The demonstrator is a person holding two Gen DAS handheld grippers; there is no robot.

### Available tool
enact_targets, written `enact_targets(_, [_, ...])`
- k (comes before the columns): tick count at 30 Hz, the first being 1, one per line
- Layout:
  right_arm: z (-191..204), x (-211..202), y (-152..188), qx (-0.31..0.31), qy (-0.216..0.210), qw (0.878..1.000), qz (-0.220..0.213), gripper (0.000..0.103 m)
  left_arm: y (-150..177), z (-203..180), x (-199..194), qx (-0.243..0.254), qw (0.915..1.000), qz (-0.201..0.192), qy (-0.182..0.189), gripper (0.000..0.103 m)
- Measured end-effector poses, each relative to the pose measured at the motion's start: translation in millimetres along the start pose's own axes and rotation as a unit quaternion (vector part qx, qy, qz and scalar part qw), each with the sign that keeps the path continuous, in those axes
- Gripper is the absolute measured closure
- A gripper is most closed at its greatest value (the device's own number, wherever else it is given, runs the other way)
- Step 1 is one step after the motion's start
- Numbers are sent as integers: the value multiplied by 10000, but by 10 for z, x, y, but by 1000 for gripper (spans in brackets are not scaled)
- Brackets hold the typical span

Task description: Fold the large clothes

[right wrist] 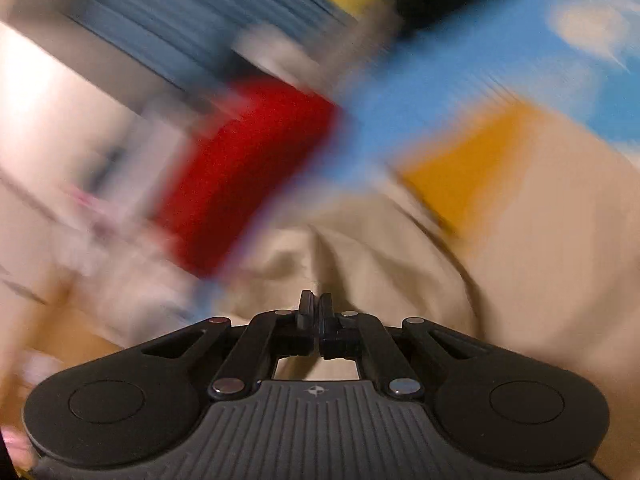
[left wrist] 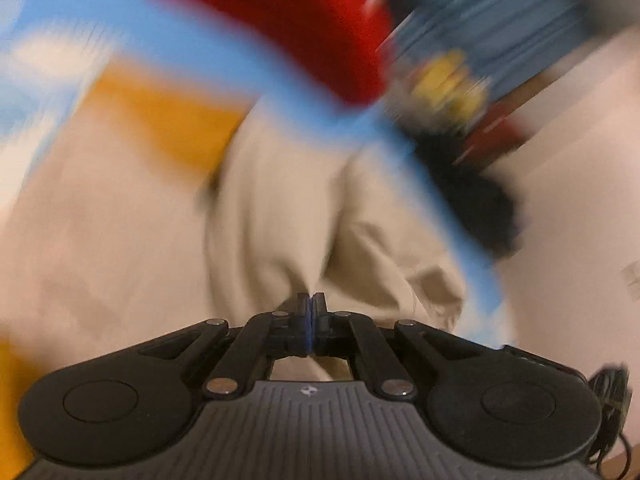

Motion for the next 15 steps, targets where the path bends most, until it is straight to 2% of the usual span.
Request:
enact_targets(1, [-134,101,58,261,227,9990,276,102,83,52,123,14,9993,300,-205,103])
enact_targets(2, [-242,157,97,515,315,9973,411,102,119,56,184,112,9985,418,-339,103])
enact_targets(4, [-214,145,76,449,282,9978,386,101,121,21,188,220,9976,483,-440,102])
enact_targets(5, [-137,93,41,265,250,9990,274,101,87,-17,133,238,9981,420,-373,97])
enact_targets(7, [-1,-36,-1,-56,199,9998,9,98,-25,-138,-42,398,9988,91,-272,80])
enact_targets(8, [64,-108,-35,-202,191,9995,-144,95,-68,-188,-118,529,9982,-105,-265,75])
enact_targets(10, [152,-223,-95,-375,70,9983,-443,74,-129,-259,-233,814,9951,-496,-273,49])
enact_targets(11, [172,-254,-125,-461,59,9973,-572,63,-129,-269,-243,851,9943,-573,-289,45])
enact_targets(13, [140,-243,-202,-628,184,9951,-747,60,-132,-182,-159,683,9956,-515,-379,44])
enact_targets(15, [46,-130,-258,-569,399,9956,-630,60,-105,-88,-27,285,9982,-385,-357,44])
Point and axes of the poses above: each gripper's, at about its wrist camera, not at the fingertips, and x roughly the way its jaws point, z to its left, y to its underside, the point moved 1 cm from there along x, roughly the way its jaws point, and after that the axes turned 3 degrees about -z, right-handed, at the moved point
